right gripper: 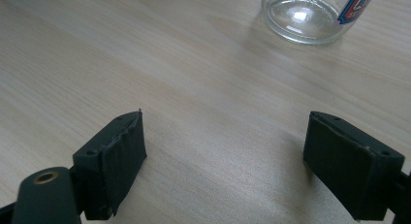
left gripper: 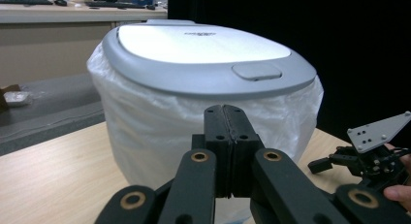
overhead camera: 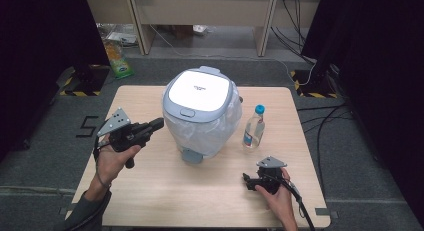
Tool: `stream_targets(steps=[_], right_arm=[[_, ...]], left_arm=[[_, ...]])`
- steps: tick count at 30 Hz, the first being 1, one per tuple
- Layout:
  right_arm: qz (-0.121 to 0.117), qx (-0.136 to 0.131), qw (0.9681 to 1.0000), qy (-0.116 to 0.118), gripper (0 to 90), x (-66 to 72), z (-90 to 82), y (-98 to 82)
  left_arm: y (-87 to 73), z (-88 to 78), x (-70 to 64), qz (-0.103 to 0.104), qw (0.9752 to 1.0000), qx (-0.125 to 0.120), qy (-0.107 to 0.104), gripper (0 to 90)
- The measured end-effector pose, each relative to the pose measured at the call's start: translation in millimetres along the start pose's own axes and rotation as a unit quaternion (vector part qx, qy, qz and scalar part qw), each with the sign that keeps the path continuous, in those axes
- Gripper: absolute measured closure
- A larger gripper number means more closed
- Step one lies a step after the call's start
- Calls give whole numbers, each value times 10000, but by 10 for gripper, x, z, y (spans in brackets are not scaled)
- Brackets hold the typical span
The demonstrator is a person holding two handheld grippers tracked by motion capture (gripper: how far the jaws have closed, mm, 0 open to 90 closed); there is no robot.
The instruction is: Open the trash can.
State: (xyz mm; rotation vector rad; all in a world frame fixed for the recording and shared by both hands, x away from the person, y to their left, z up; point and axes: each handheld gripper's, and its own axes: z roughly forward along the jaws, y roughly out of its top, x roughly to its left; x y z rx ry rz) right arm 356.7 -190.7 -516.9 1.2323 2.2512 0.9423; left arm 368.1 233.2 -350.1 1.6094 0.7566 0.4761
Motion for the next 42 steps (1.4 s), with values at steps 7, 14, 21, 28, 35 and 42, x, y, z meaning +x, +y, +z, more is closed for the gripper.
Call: stream_targets(steps=[7,14,21,28,35,42], right_arm=[[44,14,10000,5,153,-3,2,-1],[62,16,10000,8,153,-5,3,-1],[63,8,10000,25,151,-13,6,0],[49,8,10000,19,151,-22,3,-5],[87,18,10000,12,151,-33,-10,-15],[99,17,9999,7,151,-27,-11,-15]], left_arm=[[132,74,-86,101,9998,-78,-130,891],[220,178,-138,165,9996,-82,-200,890],[304,293,-216,223,9992,-106,-317,889],[357,476,-268,276,9990,-14,-359,887],[312,594,-233,257,9993,46,-282,888],[306,599,-210,282,9989,73,-354,893]])
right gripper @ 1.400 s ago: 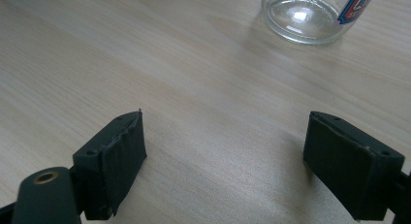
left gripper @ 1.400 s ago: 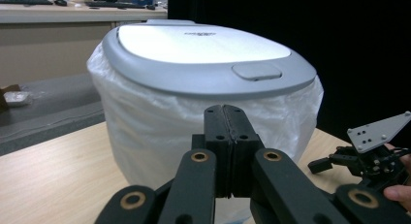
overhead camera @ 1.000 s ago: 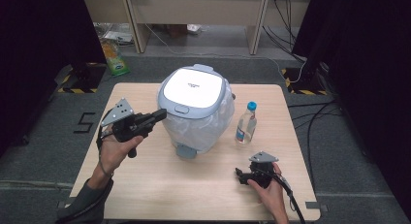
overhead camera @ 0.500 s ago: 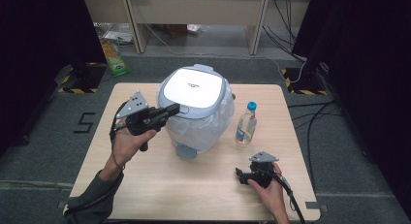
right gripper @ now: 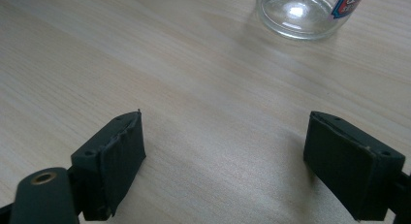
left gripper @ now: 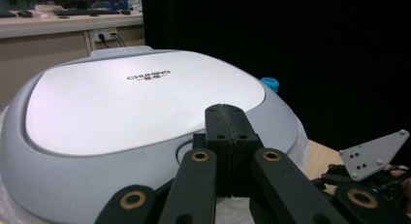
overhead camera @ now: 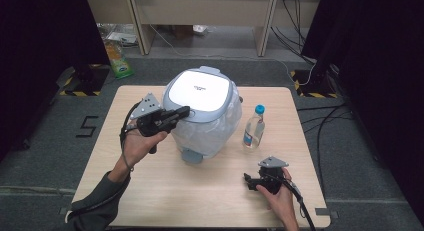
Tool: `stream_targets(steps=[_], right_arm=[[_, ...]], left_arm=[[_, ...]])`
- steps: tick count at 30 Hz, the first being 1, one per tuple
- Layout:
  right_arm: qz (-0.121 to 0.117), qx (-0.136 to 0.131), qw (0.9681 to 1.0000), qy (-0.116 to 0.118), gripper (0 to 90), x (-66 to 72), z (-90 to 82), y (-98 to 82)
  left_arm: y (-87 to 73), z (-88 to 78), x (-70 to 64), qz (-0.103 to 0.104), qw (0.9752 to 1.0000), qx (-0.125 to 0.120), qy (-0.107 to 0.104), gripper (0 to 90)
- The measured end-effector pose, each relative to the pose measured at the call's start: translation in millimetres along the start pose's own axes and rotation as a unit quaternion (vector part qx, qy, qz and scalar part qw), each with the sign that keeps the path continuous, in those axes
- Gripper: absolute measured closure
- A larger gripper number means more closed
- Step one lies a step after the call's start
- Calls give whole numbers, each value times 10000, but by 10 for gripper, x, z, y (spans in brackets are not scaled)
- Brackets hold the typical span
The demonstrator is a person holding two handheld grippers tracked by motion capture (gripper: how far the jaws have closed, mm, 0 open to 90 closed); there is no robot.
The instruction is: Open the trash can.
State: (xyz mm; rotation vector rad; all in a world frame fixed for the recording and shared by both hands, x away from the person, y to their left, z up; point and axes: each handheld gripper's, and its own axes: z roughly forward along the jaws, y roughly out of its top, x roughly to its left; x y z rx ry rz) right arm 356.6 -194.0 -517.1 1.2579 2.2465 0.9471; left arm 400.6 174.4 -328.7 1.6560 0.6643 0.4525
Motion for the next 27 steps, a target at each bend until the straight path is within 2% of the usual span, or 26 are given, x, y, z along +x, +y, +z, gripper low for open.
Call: stream_targets(steps=[4,8,12,14,17,19,22,23,24,25,26,27], right_arm=[[-4,9,10000,-8,151,0,-2,-1],[-23,-5,10000,-2,151,-5,1,-1],[-23,-6,10000,-4,151,-5,1,-1],[-20,-3,10000,-20,152,1,-2,-3],[-19,-1,10000,-9,152,2,-4,-6],[-27,-6,10000,-14,152,3,-4,-6],[-23,-2,10000,-6,150,2,-4,-6],[-17,1,10000,0,150,2,-4,-6],[-18,0,10000,-2,150,2,-4,-6],[-15,2,10000,3,148,1,-3,-6],[-13,2,10000,-1,151,2,-3,-6],[-17,0,10000,-6,149,2,-3,-5]], left_arm=[[-27,13,9,7,10000,-96,5,895],[-40,13,29,-136,9998,-120,-53,896],[-66,13,-8,26,9998,-176,70,897],[-62,14,12,-36,9999,-161,6,897],[-43,19,-36,196,9997,-78,159,897],[-52,20,13,-27,9999,-118,12,897],[-28,23,-13,163,9998,-22,96,897],[-44,26,-16,148,9998,-72,100,898],[-47,23,-34,333,9993,-76,151,897],[-21,22,-32,365,9992,19,136,897],[-7,32,-23,296,9995,55,113,897],[7,28,-30,357,9992,121,124,897]])
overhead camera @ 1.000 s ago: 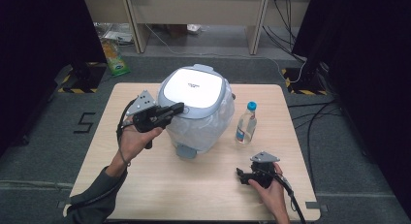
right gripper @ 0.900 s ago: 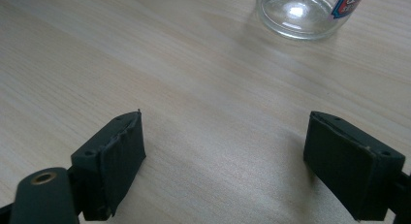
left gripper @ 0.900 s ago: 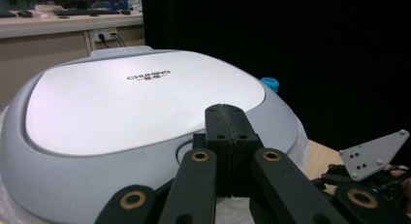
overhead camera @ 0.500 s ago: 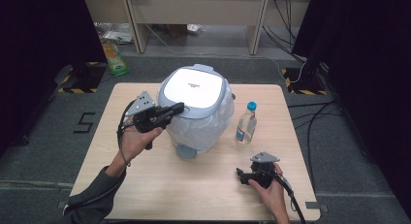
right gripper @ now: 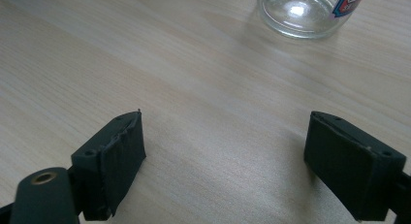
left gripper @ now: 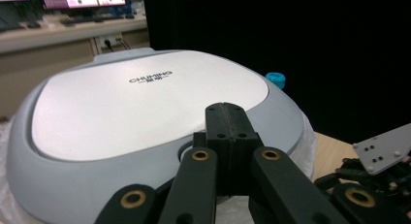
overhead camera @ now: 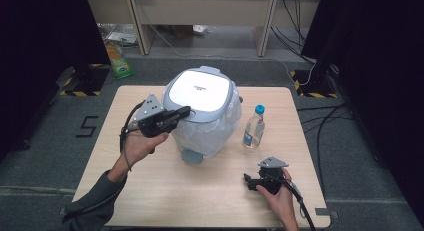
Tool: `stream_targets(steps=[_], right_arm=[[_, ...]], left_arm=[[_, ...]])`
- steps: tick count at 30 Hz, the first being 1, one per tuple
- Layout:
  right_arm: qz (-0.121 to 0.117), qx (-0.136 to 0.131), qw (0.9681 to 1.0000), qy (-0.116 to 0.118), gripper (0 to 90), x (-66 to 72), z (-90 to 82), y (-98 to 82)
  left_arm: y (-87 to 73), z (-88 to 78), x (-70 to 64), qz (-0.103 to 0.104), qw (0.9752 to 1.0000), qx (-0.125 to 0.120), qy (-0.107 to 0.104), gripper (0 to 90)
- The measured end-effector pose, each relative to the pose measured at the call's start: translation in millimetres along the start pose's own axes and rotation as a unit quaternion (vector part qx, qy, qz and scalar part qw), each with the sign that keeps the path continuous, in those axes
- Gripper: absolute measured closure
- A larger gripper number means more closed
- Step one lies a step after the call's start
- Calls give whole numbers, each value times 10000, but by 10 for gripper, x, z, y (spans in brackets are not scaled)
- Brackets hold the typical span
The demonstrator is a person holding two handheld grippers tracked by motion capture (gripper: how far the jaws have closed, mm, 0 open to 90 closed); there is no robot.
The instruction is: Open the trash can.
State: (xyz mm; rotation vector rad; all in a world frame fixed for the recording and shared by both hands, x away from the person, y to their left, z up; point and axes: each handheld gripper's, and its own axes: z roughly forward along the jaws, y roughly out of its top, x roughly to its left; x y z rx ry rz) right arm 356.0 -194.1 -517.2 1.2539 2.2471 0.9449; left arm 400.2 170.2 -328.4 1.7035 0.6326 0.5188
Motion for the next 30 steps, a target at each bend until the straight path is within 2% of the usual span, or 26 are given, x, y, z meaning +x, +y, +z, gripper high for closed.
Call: stream_targets(steps=[1,3,5,7,9,13,15,17,21,22,24,30], right_arm=[[6,0,10000,3,149,0,0,-1],[9,2,10000,6,147,0,0,-1],[16,4,10000,9,147,0,1,0],[15,6,10000,11,148,-1,0,-1],[29,11,10000,13,147,0,0,0],[35,19,10000,32,146,-4,-2,1],[35,11,10000,29,147,-4,0,0],[34,18,10000,32,147,-4,-2,0],[31,17,10000,30,147,-4,-2,0],[20,12,10000,23,148,-5,-2,0],[23,8,10000,21,148,-4,-2,0],[19,15,10000,22,148,-5,-3,0]], left_arm=[[-4,5,-13,74,10000,-16,43,897],[14,1,3,10,10000,83,-28,897],[24,4,-14,135,9998,112,25,897],[15,15,17,-16,10000,54,-23,898],[47,9,-7,94,9998,167,-54,897],[88,-13,1,43,9995,262,-175,889],[102,-21,-1,39,9994,272,-207,838],[111,-43,-41,163,9993,302,-176,782],[110,-105,-19,24,9999,129,-90,684],[111,-135,-12,-18,9999,106,-116,643],[108,-202,-14,-65,9998,93,-190,619],[30,-431,19,-232,9996,4,-153,506]])
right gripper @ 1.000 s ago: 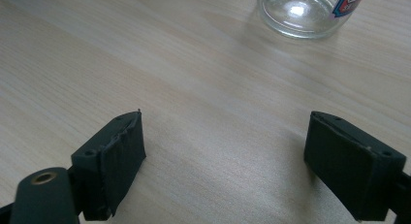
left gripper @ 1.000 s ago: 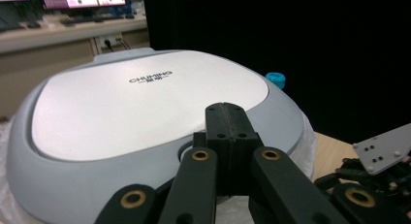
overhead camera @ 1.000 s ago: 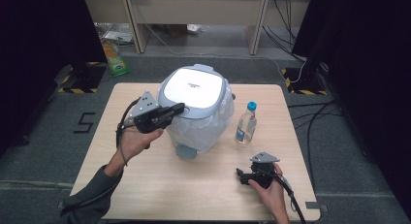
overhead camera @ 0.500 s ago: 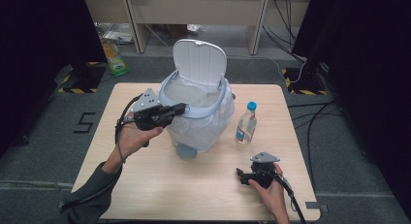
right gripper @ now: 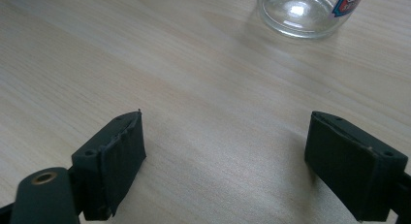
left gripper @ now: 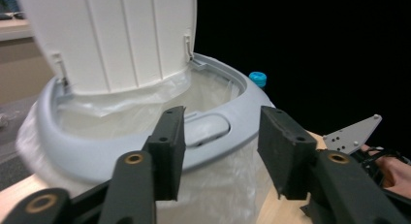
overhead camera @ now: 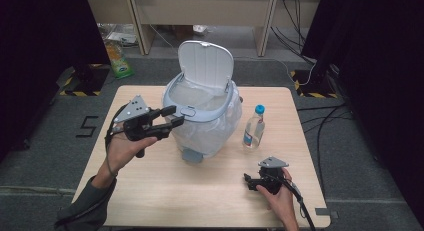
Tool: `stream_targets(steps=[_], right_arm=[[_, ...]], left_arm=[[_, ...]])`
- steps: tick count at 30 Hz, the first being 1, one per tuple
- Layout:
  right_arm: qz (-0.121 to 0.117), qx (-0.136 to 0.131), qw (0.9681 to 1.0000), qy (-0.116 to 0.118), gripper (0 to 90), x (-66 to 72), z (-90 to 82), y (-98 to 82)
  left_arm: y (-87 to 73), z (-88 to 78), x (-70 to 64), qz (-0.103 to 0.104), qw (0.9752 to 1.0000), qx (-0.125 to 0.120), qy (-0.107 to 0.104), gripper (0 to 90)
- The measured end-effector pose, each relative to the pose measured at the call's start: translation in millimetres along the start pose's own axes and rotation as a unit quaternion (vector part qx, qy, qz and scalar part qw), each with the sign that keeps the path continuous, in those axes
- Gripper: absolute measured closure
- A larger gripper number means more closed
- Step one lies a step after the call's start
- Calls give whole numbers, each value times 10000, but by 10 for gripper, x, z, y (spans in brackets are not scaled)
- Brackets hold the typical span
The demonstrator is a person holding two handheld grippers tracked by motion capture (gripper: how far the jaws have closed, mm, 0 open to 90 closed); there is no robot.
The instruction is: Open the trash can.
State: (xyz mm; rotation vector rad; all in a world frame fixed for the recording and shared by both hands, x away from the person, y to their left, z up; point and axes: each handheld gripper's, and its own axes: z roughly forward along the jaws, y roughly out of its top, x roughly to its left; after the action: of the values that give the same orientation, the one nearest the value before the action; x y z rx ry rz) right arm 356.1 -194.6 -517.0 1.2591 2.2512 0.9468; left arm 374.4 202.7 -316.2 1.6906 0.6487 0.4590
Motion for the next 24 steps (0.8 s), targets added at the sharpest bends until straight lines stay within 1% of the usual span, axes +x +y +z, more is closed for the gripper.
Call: stream_targets(steps=[3,7,9,11,13,14,15,16,19,24], right_arm=[[-1,0,10000,1,147,0,0,0],[15,12,10000,5,146,0,0,1],[-11,-4,10000,2,146,-5,4,2],[-8,-2,10000,2,146,-4,4,2],[-4,-1,10000,1,146,-4,3,2],[-8,-4,10000,2,146,-4,4,2],[-3,-2,10000,0,146,-3,3,2],[-9,-4,10000,2,146,-5,4,2],[-2,-1,10000,2,146,-3,3,2],[-10,-3,10000,0,146,-4,4,2]], left_arm=[[-103,-89,39,-178,9998,27,90,432],[-242,-177,83,-259,9995,81,152,379],[-312,-197,109,-301,9993,128,201,334],[-385,-208,128,-343,9988,184,294,258],[-454,-216,143,-406,9984,231,332,218],[-511,-215,158,-545,9975,311,339,178],[-541,-216,166,-569,9973,318,323,143],[-589,-216,178,-521,9975,343,318,152],[-687,-207,194,-471,9977,363,336,142],[-941,-161,253,-487,9970,458,388,143]])
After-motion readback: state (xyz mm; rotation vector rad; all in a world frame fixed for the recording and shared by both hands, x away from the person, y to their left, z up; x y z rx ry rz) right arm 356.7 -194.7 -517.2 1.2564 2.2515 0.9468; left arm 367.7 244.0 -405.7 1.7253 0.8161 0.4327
